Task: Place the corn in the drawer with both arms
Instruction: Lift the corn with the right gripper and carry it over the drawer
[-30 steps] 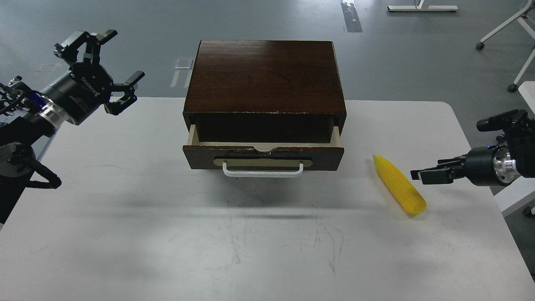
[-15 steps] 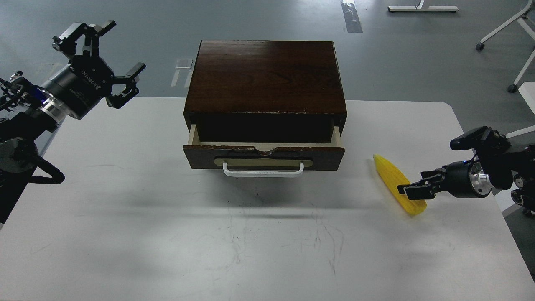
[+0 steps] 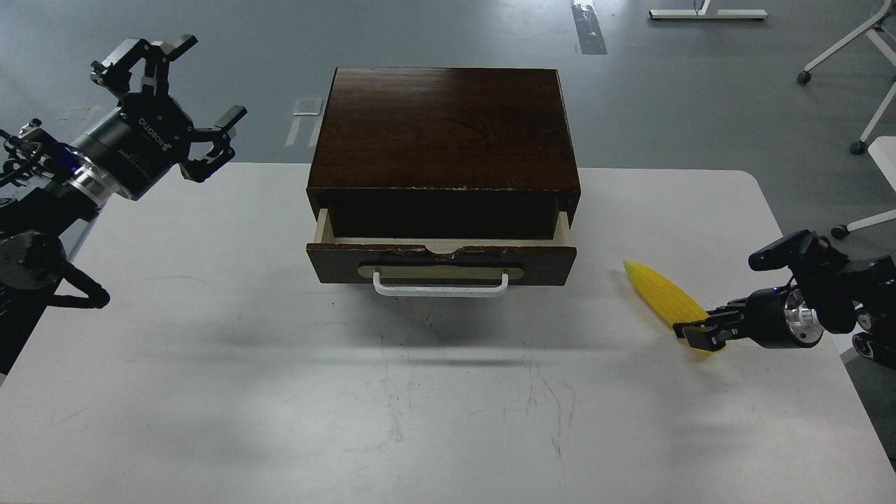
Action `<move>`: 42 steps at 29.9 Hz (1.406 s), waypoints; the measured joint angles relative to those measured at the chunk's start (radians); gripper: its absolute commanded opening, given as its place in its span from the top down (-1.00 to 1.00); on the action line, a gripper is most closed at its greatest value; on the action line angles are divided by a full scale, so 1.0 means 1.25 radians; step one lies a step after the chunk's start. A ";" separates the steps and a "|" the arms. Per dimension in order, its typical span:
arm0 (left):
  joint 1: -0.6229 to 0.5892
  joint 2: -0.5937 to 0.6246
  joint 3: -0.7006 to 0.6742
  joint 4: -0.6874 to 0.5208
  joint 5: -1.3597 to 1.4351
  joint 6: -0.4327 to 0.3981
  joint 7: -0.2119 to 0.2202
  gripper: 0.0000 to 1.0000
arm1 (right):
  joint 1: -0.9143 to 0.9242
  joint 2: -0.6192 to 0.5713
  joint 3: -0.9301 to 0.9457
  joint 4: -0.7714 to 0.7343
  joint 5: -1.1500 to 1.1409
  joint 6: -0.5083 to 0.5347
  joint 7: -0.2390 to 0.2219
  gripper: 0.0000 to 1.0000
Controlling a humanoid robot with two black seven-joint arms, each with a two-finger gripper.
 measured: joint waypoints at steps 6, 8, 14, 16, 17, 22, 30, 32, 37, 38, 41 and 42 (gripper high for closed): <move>0.000 0.000 0.000 0.000 0.001 0.000 0.000 -0.96 | 0.177 -0.065 0.002 0.086 0.002 -0.015 0.000 0.99; 0.000 -0.002 0.000 0.000 0.001 0.000 0.000 -0.96 | 0.258 -0.079 -0.001 0.118 0.004 -0.011 0.000 0.99; 0.001 -0.005 -0.001 0.000 0.001 0.000 0.000 -0.96 | 0.472 -0.058 -0.046 0.185 0.016 -0.001 0.000 0.97; 0.001 -0.005 -0.001 0.000 0.001 0.000 0.000 -0.96 | 0.543 -0.019 -0.084 0.204 0.034 0.002 0.000 0.97; 0.001 -0.005 -0.002 0.000 0.001 0.000 0.000 -0.96 | 0.576 0.005 -0.106 0.213 0.043 0.003 0.000 0.97; 0.001 -0.004 -0.009 -0.001 0.001 0.000 0.000 -0.96 | 0.674 0.142 -0.187 0.241 0.064 0.004 0.000 0.97; 0.000 0.002 -0.010 -0.001 0.001 0.000 0.000 -0.96 | 0.694 0.306 -0.233 0.244 0.055 -0.022 0.000 0.97; 0.002 0.003 -0.010 -0.001 0.001 0.000 0.000 -0.96 | 0.694 0.330 -0.242 0.244 0.053 -0.050 0.000 0.98; 0.003 0.004 -0.010 -0.002 0.001 0.000 0.000 -0.96 | 0.695 0.377 -0.254 0.240 0.031 -0.110 0.000 0.97; 0.003 0.004 -0.010 -0.002 0.001 0.000 0.000 -0.96 | 0.695 0.383 -0.257 0.240 0.023 -0.117 0.000 0.97; 0.003 0.007 -0.010 -0.003 0.001 0.000 0.000 -0.96 | 0.695 0.400 -0.292 0.239 0.006 -0.142 0.000 0.97; 0.003 0.007 -0.010 -0.004 0.001 0.000 0.000 -0.96 | 0.694 0.405 -0.304 0.237 0.003 -0.153 0.000 0.97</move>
